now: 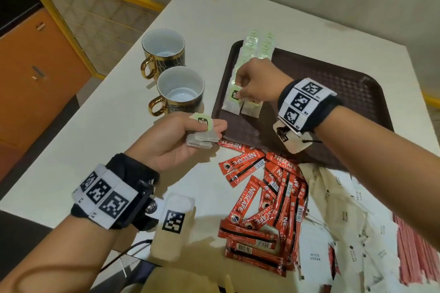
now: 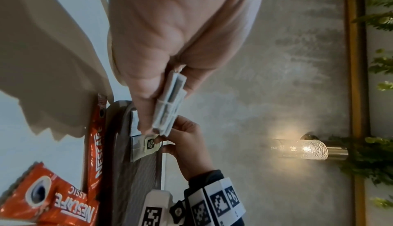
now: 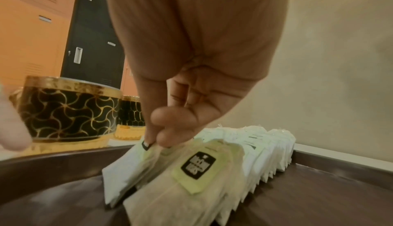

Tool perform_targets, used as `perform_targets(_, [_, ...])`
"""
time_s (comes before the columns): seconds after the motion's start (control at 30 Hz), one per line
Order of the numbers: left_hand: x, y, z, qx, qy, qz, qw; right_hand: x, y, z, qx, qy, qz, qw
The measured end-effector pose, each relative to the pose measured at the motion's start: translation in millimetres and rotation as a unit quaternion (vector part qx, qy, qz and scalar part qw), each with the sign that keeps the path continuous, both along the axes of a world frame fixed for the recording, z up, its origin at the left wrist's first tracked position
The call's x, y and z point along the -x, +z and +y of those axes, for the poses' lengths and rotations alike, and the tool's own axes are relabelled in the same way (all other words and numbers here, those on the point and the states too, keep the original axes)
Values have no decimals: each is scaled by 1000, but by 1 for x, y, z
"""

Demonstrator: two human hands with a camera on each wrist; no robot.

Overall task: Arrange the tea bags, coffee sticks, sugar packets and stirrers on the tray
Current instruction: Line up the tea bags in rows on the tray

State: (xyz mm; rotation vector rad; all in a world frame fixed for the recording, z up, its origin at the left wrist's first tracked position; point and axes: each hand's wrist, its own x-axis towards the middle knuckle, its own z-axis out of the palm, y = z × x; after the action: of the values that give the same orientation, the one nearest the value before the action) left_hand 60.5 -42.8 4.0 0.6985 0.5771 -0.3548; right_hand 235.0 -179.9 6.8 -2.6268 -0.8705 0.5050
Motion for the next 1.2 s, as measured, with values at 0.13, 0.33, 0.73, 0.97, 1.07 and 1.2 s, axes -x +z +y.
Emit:
perform_targets(0.13, [0, 0, -2, -39, -19, -37, 998, -5, -6, 3, 32, 0, -47, 998])
perform_targets(0.33, [-9, -4, -10, -132, -55, -67, 987, 13, 11, -11, -93, -39, -22, 995])
perform_targets(0.73, [-18, 2, -17, -116, -23, -3, 993, 14, 12, -43, -110, -91, 197, 970])
perform_targets(0.97, [-13, 1, -12, -167, -65, -37, 983, 2, -6, -42, 3, -111, 39, 993])
perform_targets(1.07, [-11, 2, -15, -200, -86, -58, 974, 3, -1, -42, 38, -91, -31, 995])
perform_targets(1.2, [-11, 3, -20, -240, -108, -72, 962, 20, 21, -34, -78, -62, -3, 995])
